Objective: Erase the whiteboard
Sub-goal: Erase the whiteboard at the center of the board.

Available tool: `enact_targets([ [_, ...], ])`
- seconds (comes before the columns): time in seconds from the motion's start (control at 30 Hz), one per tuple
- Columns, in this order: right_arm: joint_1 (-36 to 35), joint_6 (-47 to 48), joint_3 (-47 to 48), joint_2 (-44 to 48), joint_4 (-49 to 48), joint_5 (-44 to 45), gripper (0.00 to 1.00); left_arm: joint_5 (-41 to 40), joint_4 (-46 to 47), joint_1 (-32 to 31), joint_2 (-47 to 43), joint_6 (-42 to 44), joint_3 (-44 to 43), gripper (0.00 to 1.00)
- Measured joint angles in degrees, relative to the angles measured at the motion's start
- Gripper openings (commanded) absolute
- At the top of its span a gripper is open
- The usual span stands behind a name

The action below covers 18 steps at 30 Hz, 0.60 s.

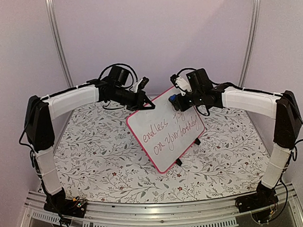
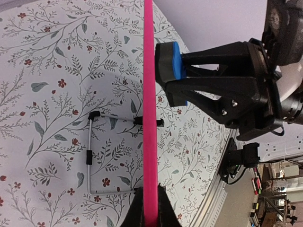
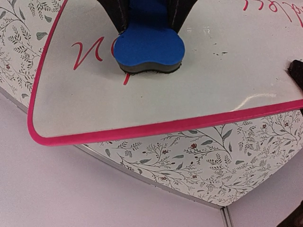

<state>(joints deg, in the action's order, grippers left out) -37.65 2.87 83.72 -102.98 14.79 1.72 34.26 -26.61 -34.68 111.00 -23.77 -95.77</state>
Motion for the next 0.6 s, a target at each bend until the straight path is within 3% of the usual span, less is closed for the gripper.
enact_targets([
  [0.6, 0.2, 0.3, -4.9, 0.2, -7.1, -0.6, 0.01, 0.0, -0.1, 0.1, 0.0, -0.9, 0.2, 0.0],
])
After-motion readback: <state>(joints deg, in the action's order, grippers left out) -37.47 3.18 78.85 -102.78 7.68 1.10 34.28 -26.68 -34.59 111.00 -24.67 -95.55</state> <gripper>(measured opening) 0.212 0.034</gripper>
